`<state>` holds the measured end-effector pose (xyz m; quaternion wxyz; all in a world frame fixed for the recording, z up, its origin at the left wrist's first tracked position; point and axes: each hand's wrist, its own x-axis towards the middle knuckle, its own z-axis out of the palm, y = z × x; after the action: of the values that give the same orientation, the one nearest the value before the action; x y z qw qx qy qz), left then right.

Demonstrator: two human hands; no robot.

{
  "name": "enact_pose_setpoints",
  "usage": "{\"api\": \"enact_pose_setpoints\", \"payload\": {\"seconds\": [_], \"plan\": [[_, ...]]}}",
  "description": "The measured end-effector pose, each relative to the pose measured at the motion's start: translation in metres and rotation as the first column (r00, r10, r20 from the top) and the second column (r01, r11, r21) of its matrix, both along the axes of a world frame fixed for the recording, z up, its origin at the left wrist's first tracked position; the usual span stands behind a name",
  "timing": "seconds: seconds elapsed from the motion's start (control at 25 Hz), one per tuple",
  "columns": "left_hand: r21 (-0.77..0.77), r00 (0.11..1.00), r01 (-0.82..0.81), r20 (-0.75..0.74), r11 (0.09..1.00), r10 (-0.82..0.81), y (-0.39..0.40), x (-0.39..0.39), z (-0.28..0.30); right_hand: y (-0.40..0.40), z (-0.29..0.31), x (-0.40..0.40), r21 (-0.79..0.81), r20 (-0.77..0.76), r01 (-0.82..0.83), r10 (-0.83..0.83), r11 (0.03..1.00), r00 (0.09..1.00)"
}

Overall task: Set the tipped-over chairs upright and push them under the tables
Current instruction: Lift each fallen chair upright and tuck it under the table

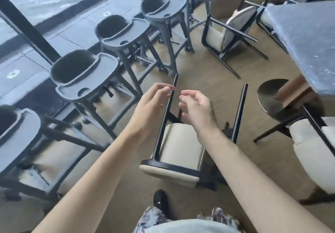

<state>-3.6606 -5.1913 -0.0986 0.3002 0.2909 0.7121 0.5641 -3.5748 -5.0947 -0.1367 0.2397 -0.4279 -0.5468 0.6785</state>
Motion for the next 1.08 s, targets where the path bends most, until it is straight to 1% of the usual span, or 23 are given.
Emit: {"api": "enact_pose_setpoints", "payload": {"seconds": [0.12, 0.2, 0.24, 0.32, 0.4, 0.52, 0.6, 0.68, 0.76, 0.88, 0.96, 1.08], "plan": [[-0.05, 0.992, 0.128, 0.013, 0.99, -0.128, 0.008, -0.035, -0.019, -0.007, -0.008, -0.017, 0.007, 0.043, 0.178, -0.178, 0.984, 0.983], [-0.112, 0.978, 0.205, -0.013, 0.972, -0.208, 0.014, -0.042, -0.033, -0.01, -0.015, -0.021, 0.005, 0.061, 0.26, -0.26, 0.966, 0.964], [-0.138, 0.965, 0.257, -0.01, 0.957, -0.261, 0.015, -0.043, -0.04, -0.011, -0.02, -0.022, 0.006, 0.077, 0.287, -0.287, 0.958, 0.955], [-0.161, 0.934, 0.358, 0.045, 0.92, -0.355, 0.015, -0.041, -0.059, -0.014, -0.033, -0.024, 0.017, 0.117, 0.315, -0.315, 0.949, 0.942], [-0.188, 0.899, 0.437, 0.061, 0.88, -0.434, 0.013, -0.038, -0.088, -0.014, -0.054, -0.023, 0.026, 0.156, 0.316, -0.316, 0.948, 0.936], [-0.276, 0.845, 0.523, 0.041, 0.806, -0.534, 0.017, -0.039, -0.133, -0.009, -0.092, -0.02, -0.023, 0.267, 0.279, -0.263, 0.96, 0.927], [-0.303, 0.834, 0.529, 0.013, 0.793, -0.552, 0.014, -0.039, -0.158, -0.011, -0.115, -0.013, -0.061, 0.351, 0.24, -0.204, 0.969, 0.914], [-0.356, 0.853, 0.482, -0.016, 0.8, -0.521, 0.01, -0.036, -0.189, -0.015, -0.141, -0.007, -0.065, 0.435, 0.166, -0.121, 0.984, 0.892], [-0.438, 0.884, 0.419, -0.004, 0.795, -0.468, 0.006, -0.029, -0.224, -0.018, -0.174, 0.0, -0.071, 0.512, 0.114, -0.062, 0.991, 0.857], [-0.516, 0.877, 0.417, 0.011, 0.749, -0.48, -0.002, -0.012, -0.275, -0.023, -0.223, 0.012, -0.094, 0.607, 0.046, 0.021, 0.994, 0.794], [-0.569, 0.855, 0.428, 0.002, 0.702, -0.519, -0.006, -0.006, -0.304, -0.027, -0.252, 0.02, -0.101, 0.648, -0.021, 0.081, 0.995, 0.757], [-0.722, 0.767, 0.401, -0.072, 0.564, -0.637, -0.018, 0.005, -0.357, -0.039, -0.302, 0.033, -0.086, 0.711, -0.228, 0.22, 0.97, 0.667]]}}
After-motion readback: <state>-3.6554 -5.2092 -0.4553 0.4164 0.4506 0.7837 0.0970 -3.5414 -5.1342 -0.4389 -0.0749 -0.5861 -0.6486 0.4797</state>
